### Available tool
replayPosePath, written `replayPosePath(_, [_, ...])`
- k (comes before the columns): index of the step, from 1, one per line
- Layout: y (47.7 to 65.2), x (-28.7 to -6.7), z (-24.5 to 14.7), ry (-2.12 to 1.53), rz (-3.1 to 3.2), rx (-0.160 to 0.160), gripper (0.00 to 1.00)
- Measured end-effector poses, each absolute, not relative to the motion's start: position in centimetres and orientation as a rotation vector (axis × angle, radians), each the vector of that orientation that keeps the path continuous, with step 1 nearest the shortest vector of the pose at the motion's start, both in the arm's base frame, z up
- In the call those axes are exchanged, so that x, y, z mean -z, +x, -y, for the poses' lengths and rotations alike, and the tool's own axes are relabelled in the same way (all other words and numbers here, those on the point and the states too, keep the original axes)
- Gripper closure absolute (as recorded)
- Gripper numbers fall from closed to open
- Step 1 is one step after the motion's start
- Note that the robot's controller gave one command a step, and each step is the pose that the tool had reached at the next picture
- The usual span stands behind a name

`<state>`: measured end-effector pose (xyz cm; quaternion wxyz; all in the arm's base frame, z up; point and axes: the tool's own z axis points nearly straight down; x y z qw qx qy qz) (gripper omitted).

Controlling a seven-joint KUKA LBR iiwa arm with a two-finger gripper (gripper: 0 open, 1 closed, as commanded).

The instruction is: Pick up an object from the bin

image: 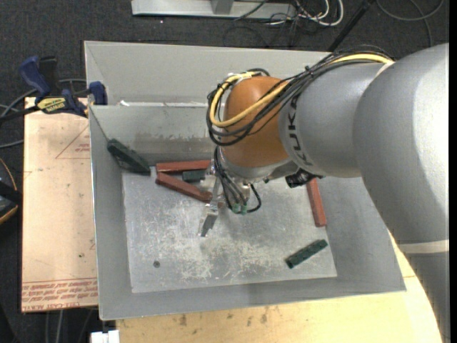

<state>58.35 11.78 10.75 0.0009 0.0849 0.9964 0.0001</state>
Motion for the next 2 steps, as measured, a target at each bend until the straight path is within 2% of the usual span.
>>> replayPosePath(1, [59.67, -8.36, -13.25, 0.556, -3.054, -0.022, 1.00])
replayPosePath(2, [59.67, -8.36, -13.25, 0.557, -3.054, -0.022, 1.00])
